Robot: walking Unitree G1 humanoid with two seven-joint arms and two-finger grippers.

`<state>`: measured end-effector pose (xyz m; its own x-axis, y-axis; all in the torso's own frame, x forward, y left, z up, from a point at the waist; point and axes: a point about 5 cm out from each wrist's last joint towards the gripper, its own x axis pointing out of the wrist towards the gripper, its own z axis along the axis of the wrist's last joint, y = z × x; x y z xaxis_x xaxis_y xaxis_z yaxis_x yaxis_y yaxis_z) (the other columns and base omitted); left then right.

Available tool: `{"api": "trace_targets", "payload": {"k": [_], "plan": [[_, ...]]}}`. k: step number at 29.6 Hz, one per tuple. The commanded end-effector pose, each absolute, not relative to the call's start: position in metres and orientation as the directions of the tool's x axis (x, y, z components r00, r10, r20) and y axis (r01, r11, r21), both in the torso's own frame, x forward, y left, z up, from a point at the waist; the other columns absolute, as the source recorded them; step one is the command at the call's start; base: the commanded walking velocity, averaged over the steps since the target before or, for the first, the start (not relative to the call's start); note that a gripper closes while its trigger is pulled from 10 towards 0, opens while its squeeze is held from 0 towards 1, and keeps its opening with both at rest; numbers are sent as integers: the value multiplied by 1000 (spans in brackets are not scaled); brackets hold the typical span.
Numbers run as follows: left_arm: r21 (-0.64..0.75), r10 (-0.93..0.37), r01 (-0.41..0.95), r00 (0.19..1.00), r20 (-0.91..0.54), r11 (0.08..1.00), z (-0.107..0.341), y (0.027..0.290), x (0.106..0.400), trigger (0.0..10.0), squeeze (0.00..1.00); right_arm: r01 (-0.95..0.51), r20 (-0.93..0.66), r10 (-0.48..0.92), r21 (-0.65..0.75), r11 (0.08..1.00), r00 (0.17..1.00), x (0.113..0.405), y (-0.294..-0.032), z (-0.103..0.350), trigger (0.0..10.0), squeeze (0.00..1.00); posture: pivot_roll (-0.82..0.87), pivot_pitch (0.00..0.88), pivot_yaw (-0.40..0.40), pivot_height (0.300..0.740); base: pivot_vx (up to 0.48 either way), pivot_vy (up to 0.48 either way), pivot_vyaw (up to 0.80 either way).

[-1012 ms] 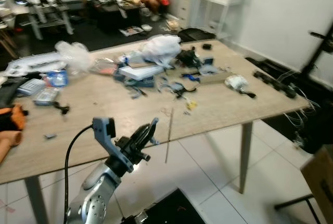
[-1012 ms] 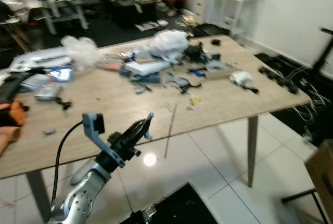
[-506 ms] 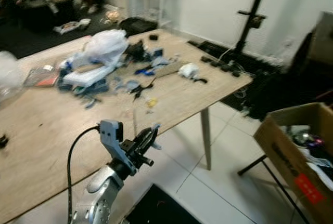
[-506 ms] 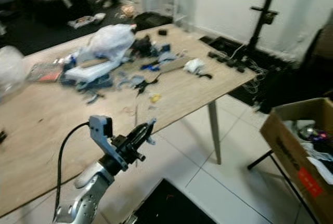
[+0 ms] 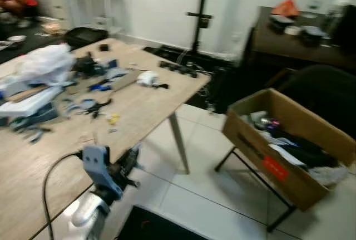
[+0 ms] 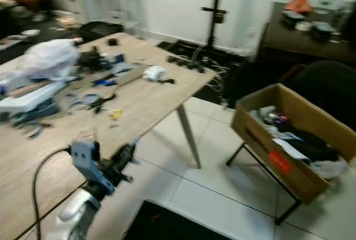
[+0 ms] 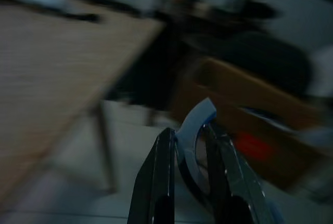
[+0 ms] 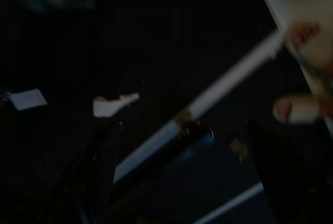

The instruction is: Picking trash to rubbish bin

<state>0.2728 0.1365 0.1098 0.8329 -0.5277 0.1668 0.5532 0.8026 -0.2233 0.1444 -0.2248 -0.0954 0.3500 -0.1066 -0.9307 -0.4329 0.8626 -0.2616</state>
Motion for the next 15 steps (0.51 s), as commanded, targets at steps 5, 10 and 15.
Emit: {"api": "trace_targets", "payload": {"k": [5,10,15], "plan": [[-232,-586,617,787,195,752,110,122,266,10000,0,-446,-943,-111,-250,859,315,133,-227,-99,10000,0,-16,152,-12,740,0,0,-783],[-233,-600,636,772,211,736,113,110,271,10000,0,-446,-942,-117,-255,858,315,133,-231,-98,10000,0,-21,151,-8,740,0,0,-781],[-225,-620,660,751,227,717,117,100,272,10000,0,-443,-942,-119,-257,859,315,134,-233,-97,10000,0,-23,150,-7,740,0,0,-781]]}}
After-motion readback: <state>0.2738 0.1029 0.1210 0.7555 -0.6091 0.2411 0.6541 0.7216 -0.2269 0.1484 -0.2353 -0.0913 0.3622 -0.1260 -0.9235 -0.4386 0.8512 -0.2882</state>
